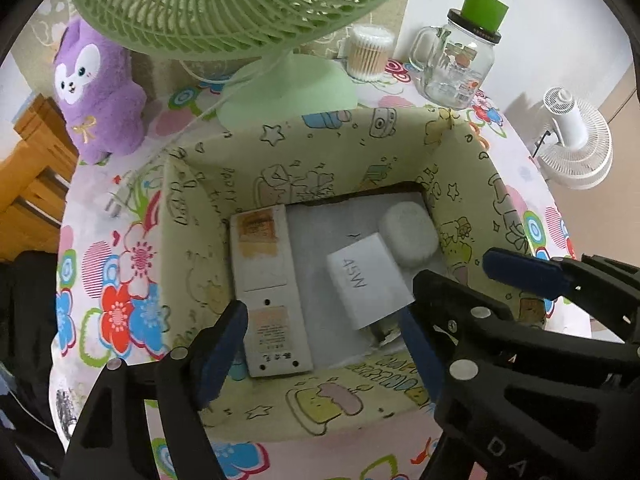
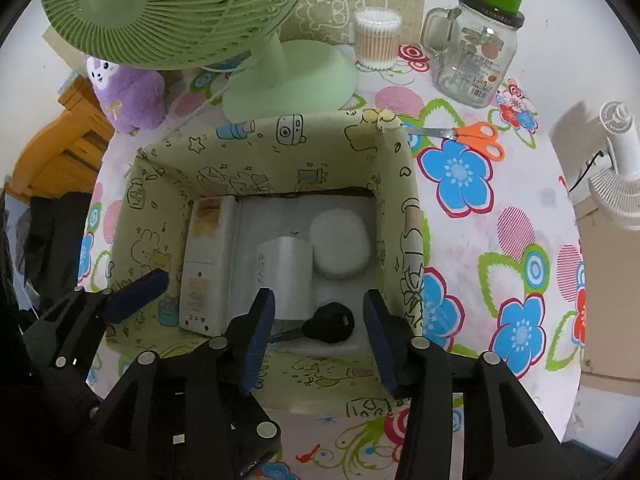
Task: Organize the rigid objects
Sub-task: 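Open the left tool dropping the charger in the box while the right tool releases the key fob, then lift both tools out of the box back toward the remaining items, then grasp the small white plug adapter with the left tool while the right tool grasps the clear case, then carry the plug adapter with the left tool while the right tool carries the clear case toward the box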
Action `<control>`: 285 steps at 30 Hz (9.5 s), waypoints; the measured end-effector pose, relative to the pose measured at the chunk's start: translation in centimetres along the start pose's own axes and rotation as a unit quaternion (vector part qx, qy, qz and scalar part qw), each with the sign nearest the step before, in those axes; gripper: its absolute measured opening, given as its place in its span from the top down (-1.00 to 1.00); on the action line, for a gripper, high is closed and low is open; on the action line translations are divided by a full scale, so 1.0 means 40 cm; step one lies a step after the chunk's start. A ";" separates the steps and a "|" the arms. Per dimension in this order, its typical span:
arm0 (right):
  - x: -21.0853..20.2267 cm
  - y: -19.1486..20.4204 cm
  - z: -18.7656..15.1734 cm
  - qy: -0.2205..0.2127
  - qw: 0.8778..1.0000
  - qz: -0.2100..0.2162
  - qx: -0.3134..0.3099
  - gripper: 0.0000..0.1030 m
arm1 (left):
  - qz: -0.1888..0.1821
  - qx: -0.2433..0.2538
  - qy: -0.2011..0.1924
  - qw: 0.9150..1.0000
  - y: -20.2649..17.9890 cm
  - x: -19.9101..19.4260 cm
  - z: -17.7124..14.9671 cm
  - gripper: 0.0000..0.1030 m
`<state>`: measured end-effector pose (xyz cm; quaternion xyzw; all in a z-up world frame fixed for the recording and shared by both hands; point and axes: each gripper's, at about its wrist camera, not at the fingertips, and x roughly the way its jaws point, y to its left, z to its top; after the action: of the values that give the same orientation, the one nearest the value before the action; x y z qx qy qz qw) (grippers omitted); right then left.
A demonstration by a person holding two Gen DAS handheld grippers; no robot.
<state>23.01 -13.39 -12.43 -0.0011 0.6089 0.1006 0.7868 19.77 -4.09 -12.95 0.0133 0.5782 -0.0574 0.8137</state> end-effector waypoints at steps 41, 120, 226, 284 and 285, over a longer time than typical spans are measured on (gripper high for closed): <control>-0.218 0.040 -0.140 -0.078 0.996 -0.038 -0.004 -0.74 | 0.031 0.034 -0.061 0.997 -0.042 -0.220 -0.120 -0.90; -0.148 0.108 -0.523 -0.084 0.996 -0.039 0.006 -0.74 | 0.014 -0.019 -0.030 0.999 0.063 -0.152 -0.492 -0.86; -0.159 0.021 -0.359 -0.079 0.996 -0.022 0.018 -0.74 | 0.046 -0.047 -0.069 0.995 -0.045 -0.207 -0.339 -0.07; -0.148 0.005 -0.037 -0.106 0.994 -0.005 -0.018 -0.74 | 0.029 -0.048 -0.063 0.996 0.002 -0.138 -0.027 -0.07; -0.142 0.005 -0.033 -0.105 0.994 -0.006 -0.016 -0.74 | 0.027 -0.045 -0.062 0.997 0.004 -0.130 -0.021 -0.07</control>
<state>20.36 -14.25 -7.28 -0.0067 0.5211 0.1057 0.8469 17.32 -3.44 -8.33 -0.0111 0.5280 -0.0104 0.8491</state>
